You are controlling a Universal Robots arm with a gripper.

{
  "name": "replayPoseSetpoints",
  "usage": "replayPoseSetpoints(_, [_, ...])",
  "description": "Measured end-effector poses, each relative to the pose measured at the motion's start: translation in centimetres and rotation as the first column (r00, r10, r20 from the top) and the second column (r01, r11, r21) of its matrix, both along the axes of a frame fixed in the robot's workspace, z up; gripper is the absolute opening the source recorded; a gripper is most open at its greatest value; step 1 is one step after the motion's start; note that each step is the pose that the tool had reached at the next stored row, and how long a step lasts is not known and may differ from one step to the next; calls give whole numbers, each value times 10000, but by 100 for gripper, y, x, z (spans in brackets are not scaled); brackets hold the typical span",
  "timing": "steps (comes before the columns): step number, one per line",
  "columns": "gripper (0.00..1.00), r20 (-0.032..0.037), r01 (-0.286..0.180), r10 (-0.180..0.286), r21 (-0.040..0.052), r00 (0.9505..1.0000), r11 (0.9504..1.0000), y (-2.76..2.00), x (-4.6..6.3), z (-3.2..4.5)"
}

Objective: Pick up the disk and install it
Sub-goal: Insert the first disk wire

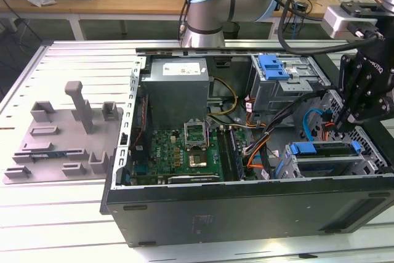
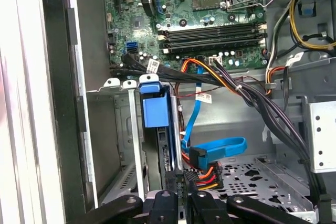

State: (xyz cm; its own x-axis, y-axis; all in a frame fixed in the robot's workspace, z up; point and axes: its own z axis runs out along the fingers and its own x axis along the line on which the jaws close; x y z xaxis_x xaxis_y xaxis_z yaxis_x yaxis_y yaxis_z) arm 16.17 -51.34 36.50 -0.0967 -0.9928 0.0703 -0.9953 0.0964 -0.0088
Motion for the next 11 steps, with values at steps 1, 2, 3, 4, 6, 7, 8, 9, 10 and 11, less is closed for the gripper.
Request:
replayPoseSetpoints(1, [17,0,-34,34,0,10000,10000,-3,0,0])
replayPoseSetpoints(2, [17,0,-43,43,0,10000,10000,-6,0,0])
replayPoseSetpoints(3, [17,0,-44,44,0,10000,10000,-6,0,0])
replayPoseSetpoints(4, [17,0,-44,44,0,10000,10000,-6,0,0])
replayPoseSetpoints(6, [17,0,-45,45,1,10000,10000,-7,0,0])
replayPoseSetpoints(7, [17,0,-45,45,0,10000,10000,-7,0,0])
replayPoseSetpoints(8, [17,0,-45,45,0,10000,10000,-7,0,0])
replayPoseSetpoints(9, [17,0,-45,45,0,10000,10000,-7,0,0])
replayPoseSetpoints(10, [17,0,-45,45,0,10000,10000,-7,0,0])
replayPoseSetpoints(11, [17,0,-46,46,0,10000,10000,-7,0,0])
